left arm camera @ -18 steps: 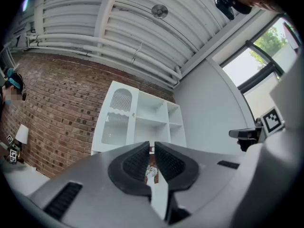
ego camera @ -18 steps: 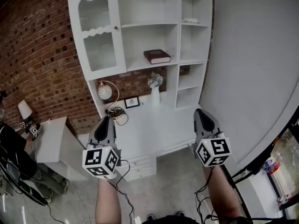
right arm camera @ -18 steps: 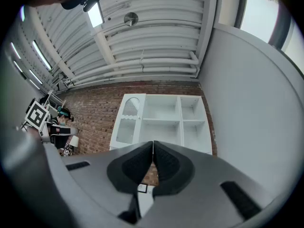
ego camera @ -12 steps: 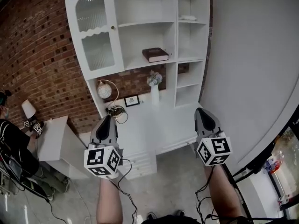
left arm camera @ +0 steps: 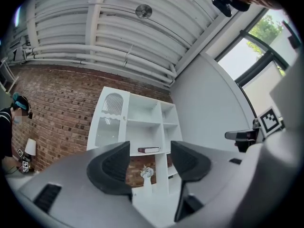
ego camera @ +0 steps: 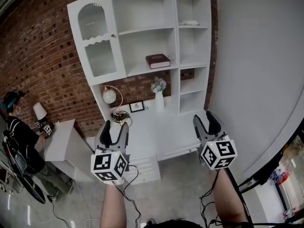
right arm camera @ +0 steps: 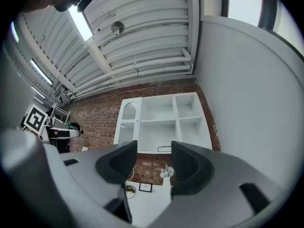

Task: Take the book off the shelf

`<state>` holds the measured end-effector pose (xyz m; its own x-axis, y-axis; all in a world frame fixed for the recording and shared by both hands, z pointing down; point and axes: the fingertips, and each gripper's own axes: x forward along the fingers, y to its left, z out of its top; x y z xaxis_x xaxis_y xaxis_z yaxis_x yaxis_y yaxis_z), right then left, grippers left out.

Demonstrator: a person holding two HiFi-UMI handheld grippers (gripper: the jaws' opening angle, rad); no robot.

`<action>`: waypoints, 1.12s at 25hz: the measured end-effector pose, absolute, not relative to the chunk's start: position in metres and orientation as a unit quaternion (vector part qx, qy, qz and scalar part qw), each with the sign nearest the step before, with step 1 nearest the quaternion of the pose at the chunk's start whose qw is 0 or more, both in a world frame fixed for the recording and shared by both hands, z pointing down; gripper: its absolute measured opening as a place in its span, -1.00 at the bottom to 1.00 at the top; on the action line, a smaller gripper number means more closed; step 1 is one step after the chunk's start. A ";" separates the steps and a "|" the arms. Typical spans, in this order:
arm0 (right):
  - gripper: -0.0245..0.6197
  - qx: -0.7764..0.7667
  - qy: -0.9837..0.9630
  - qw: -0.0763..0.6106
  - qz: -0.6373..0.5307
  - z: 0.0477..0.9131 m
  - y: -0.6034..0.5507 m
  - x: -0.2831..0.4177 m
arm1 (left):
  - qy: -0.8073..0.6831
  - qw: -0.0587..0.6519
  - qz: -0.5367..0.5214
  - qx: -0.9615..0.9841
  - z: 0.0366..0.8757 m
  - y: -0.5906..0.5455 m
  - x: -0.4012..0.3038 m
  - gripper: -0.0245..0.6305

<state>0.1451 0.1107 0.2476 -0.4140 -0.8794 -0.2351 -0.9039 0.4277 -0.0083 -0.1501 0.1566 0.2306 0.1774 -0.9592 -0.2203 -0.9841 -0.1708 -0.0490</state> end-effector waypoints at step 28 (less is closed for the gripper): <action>-0.23 -0.531 0.838 0.084 0.093 0.261 0.024 0.179 | 0.606 0.082 0.041 -0.790 0.262 0.050 -0.091 -0.14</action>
<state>0.1787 0.0243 0.2609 -0.4224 -0.8742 -0.2394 -0.9054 0.4195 0.0657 -0.0910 0.0500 0.2622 0.2612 -0.9510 -0.1654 -0.9647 -0.2511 -0.0798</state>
